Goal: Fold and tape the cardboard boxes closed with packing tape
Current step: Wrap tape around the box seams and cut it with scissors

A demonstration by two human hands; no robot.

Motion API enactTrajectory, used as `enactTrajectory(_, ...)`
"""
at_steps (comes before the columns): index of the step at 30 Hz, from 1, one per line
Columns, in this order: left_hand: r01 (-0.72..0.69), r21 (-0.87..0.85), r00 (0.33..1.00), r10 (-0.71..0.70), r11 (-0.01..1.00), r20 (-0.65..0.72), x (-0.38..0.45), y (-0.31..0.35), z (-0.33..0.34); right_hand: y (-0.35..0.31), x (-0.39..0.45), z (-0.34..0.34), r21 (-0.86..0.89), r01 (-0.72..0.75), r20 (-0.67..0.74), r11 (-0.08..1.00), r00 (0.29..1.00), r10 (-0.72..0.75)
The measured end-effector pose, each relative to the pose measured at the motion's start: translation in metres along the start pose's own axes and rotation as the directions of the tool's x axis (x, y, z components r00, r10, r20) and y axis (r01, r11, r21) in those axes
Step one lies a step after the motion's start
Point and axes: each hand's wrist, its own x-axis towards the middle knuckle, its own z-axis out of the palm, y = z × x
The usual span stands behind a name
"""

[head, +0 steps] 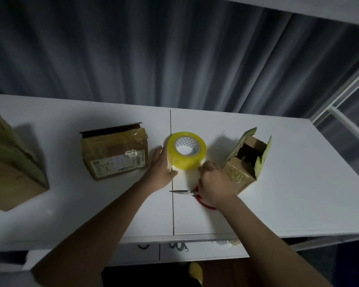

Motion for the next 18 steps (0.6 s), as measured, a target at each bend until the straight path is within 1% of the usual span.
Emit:
enactTrajectory(1, 0.037, 0.001, 0.999, -0.037, 0.999, -0.038, -0.002, -0.003, 0.003, 0.001, 0.013, -0.002, 0.05, 0.015, -0.01, 0.999, 1.0, -0.015)
enactTrajectory(3, 0.066, 0.003, 0.991, -0.065, 0.998, -0.116, -0.003, -0.007, 0.009, 0.003, 0.038, -0.002, 0.091, 0.067, 0.044, 0.994, 0.997, -0.071)
enactTrajectory(4, 0.056, 0.014, 0.988, -0.053, 0.998, -0.146, -0.003, -0.007, 0.012, 0.003, 0.048, 0.0, 0.063, 0.078, 0.103, 0.995, 0.991, -0.084)
enactTrajectory(6, 0.014, 0.096, 0.975, 0.007, 0.995, -0.22, -0.006, 0.0, 0.017, 0.006, 0.063, 0.009, -0.027, 0.089, 0.201, 0.996, 0.976, -0.082)
enactTrajectory(8, 0.011, 0.131, 0.958, 0.027, 0.991, -0.284, -0.009, 0.007, 0.017, 0.009, 0.069, 0.015, -0.069, 0.116, 0.208, 0.991, 0.973, -0.099)
enactTrajectory(11, 0.032, 0.099, 0.947, 0.002, 0.995, -0.322, -0.015, 0.011, 0.011, 0.013, 0.072, 0.009, -0.054, 0.179, 0.161, 0.982, 0.972, -0.168)
enactTrajectory(13, 0.017, 0.125, 0.929, 0.03, 0.992, -0.37, -0.025, 0.016, -0.002, 0.012, 0.069, -0.001, 0.041, 0.222, 0.087, 0.974, 0.971, -0.225)
enactTrajectory(14, 0.015, 0.158, 0.912, 0.051, 0.987, -0.406, -0.03, 0.021, -0.012, 0.009, 0.066, -0.007, 0.126, 0.233, 0.027, 0.964, 0.971, -0.238)
enactTrajectory(16, -0.012, 0.191, 0.861, 0.107, 0.982, -0.497, -0.038, 0.033, -0.037, -0.002, 0.058, -0.024, 0.336, 0.228, -0.089, 0.914, 0.974, -0.21)
enactTrajectory(17, -0.034, 0.191, 0.837, 0.132, 0.981, -0.532, -0.042, 0.037, -0.052, -0.007, 0.053, -0.033, 0.419, 0.22, -0.125, 0.881, 0.975, -0.184)
enactTrajectory(18, -0.057, 0.202, 0.818, 0.162, 0.978, -0.552, -0.044, 0.041, -0.067, -0.012, 0.047, -0.042, 0.467, 0.215, -0.141, 0.858, 0.976, -0.167)
